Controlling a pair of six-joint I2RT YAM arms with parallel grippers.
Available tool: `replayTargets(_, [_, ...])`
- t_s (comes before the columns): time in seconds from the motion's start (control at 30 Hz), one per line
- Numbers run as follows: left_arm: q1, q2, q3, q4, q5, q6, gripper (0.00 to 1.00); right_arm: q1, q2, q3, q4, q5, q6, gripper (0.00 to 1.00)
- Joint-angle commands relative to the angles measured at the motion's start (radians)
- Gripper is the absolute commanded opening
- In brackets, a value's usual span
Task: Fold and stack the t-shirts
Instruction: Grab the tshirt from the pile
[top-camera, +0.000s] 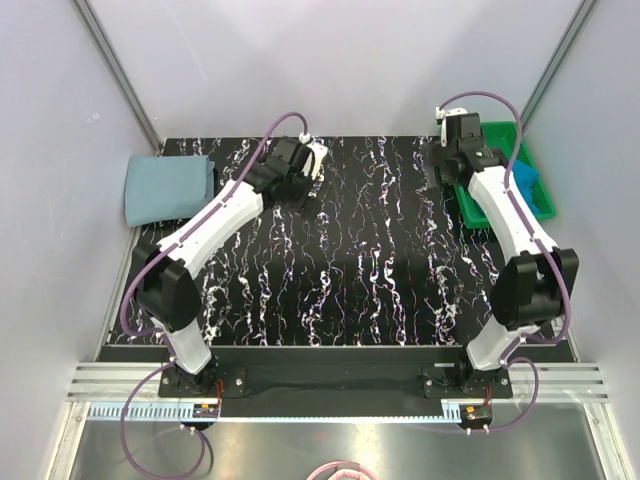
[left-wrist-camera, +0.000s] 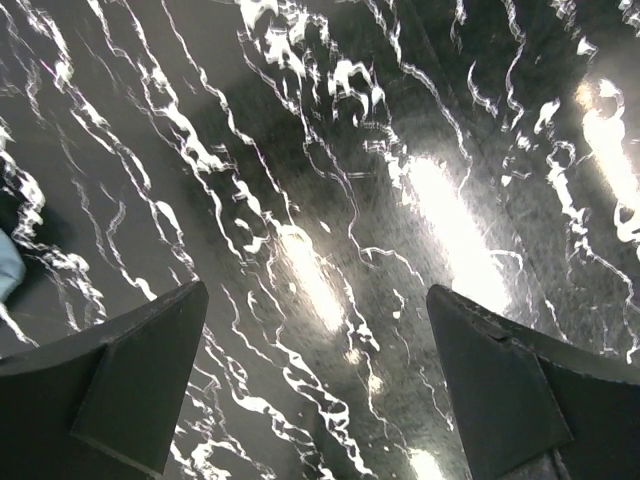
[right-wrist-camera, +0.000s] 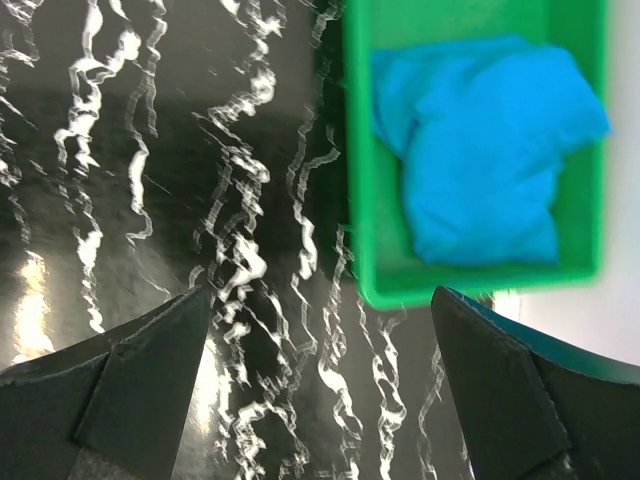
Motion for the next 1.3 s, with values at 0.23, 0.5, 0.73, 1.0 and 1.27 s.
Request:
replayTargets(0.23, [0.038, -0.045, 0.217, -0.053, -0.002, 0.221, 0.99, -0.205, 0.318, 0.363, 0.045, -0.117, 0.205, 0.96])
replayTargets(0.5, [0.038, -0.01, 0.184, -0.034, -0.072, 0.211, 0.99, -0.279, 0.567, 0.54, 0.056, -0.123, 0.155, 0.96])
replayTargets(0.73, [0.032, -0.005, 0.226, -0.039, -0.088, 0.24, 0.99, -0.308, 0.69, 0.583, 0.056, -0.129, 0.151, 0.99])
replayTargets(1.0, [0.023, -0.008, 0.195, -0.047, -0.086, 0.231, 0.99, -0.354, 0.776, 0.607, 0.108, -0.022, 0.088, 0.99])
replayTargets(1.27, [-0.002, 0.006, 0.234, -0.051, -0.092, 0.237, 0.99, -0.371, 0.855, 0.574, 0.137, -0.035, -0.001, 0.92])
